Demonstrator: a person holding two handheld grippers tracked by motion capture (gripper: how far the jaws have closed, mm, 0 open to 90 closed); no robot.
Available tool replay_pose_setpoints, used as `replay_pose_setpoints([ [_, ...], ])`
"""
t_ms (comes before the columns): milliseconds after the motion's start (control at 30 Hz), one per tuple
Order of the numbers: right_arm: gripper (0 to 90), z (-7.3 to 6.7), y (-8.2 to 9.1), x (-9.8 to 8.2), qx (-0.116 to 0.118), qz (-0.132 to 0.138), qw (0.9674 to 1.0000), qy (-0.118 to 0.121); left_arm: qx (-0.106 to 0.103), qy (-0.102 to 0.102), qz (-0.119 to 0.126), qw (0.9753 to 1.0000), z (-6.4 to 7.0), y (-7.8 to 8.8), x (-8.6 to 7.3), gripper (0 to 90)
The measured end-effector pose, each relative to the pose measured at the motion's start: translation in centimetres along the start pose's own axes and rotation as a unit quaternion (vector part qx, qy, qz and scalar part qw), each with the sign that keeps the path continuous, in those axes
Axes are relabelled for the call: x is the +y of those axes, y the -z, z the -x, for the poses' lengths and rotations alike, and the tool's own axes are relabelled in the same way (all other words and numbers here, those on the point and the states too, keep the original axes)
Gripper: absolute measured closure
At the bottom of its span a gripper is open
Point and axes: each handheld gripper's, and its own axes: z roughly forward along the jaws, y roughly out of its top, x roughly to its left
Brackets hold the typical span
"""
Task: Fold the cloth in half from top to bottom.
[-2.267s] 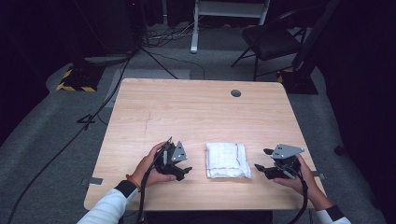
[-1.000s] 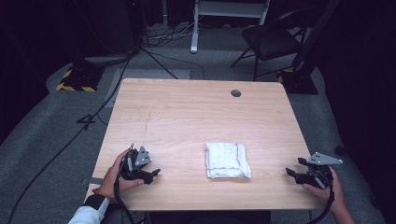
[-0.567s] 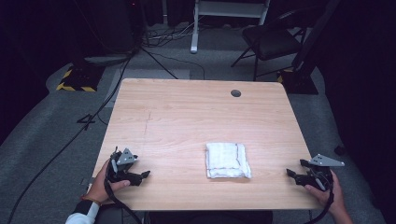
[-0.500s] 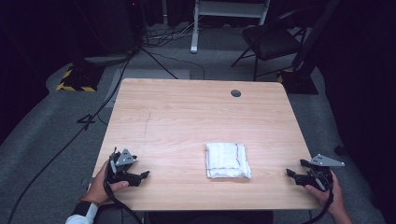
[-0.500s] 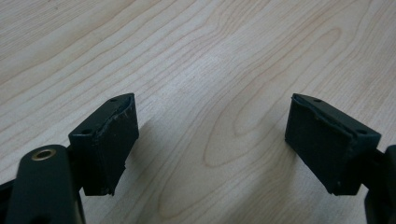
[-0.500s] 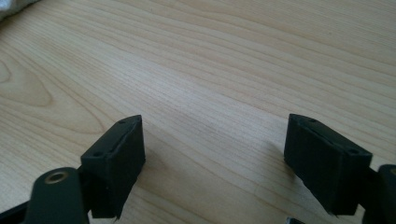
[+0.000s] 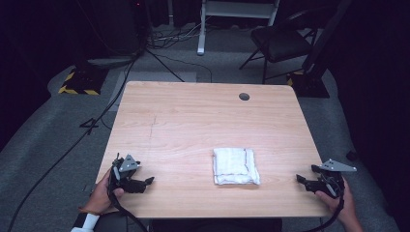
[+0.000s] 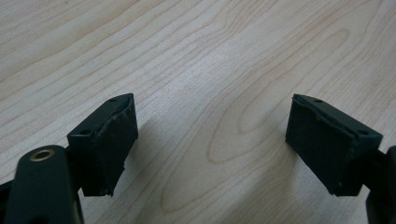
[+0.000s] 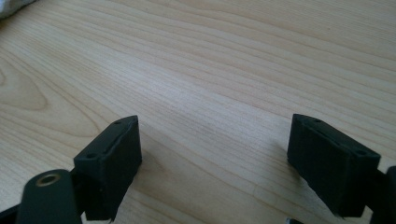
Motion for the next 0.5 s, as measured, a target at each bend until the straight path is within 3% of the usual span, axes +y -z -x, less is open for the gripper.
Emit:
replay_pose_setpoints([
  [500, 17.8, -0.01, -0.01, 0.0, 0.0, 0.0, 1.0, -0.001, 0.0, 0.0, 0.001, 1.0, -0.01, -0.01, 0.0, 17.0],
])
